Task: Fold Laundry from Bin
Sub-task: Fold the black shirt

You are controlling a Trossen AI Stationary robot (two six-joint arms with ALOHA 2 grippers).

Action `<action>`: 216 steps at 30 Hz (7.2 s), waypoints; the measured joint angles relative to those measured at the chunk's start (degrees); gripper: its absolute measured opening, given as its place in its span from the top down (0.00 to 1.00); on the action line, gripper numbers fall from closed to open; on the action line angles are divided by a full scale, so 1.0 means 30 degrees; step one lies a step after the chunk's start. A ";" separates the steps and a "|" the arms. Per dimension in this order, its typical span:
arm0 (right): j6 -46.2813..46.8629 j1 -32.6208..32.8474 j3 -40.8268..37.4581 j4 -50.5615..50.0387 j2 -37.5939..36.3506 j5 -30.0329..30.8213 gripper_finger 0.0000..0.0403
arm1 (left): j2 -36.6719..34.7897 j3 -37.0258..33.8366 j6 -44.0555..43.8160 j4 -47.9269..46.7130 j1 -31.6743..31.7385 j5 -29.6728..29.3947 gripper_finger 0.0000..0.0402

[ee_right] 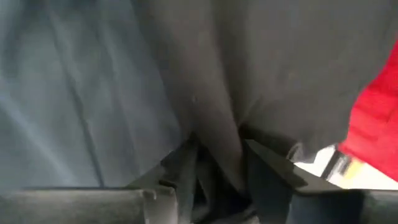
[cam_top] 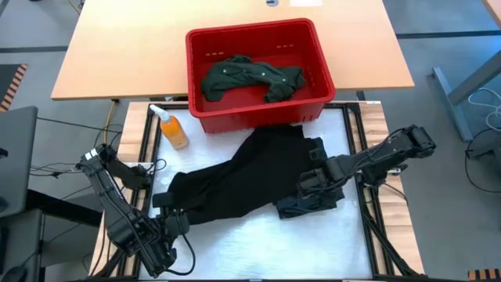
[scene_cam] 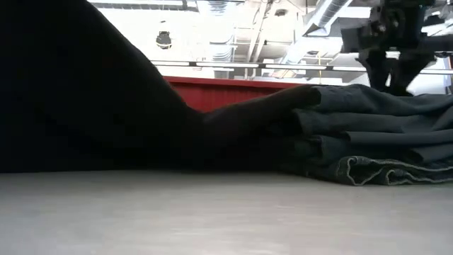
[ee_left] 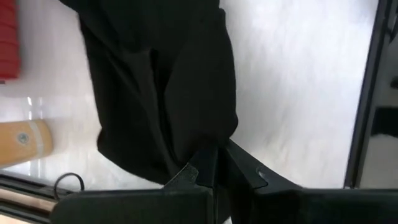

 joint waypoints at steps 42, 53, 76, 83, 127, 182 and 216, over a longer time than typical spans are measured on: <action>-1.8701 -0.9846 0.2841 1.4486 -0.9960 1.3241 0.95 | -1.1928 0.0000 0.9606 0.1471 0.6121 -1.4720 1.00; -0.3019 -0.1555 0.2825 -0.0297 -1.0003 0.8233 0.95 | -0.9185 -0.1977 0.5220 0.3991 0.4392 -0.0435 1.00; 1.8565 1.3051 0.1770 -0.4028 -0.0429 -0.6910 0.95 | 0.3166 -0.5909 0.2727 1.8437 -0.0545 0.5517 1.00; 1.9494 1.3230 0.1695 -0.4036 0.1031 -0.8139 0.95 | 0.4982 -0.5909 0.2565 1.8693 -0.0545 0.7218 1.00; 1.0442 -0.5366 0.0601 0.2537 -0.8360 0.2363 0.47 | -0.6922 -1.7801 -0.4643 1.3447 0.5647 0.3639 0.70; 0.5128 -1.7632 -1.0916 1.6559 -0.8045 -0.6384 0.75 | -0.5442 -2.2156 0.0266 1.6860 1.1025 0.2523 0.99; 0.1962 -1.4068 -1.0909 1.4972 -2.0616 -0.8008 0.94 | -0.8373 -1.5636 -0.0741 0.8697 0.7120 -0.0381 1.00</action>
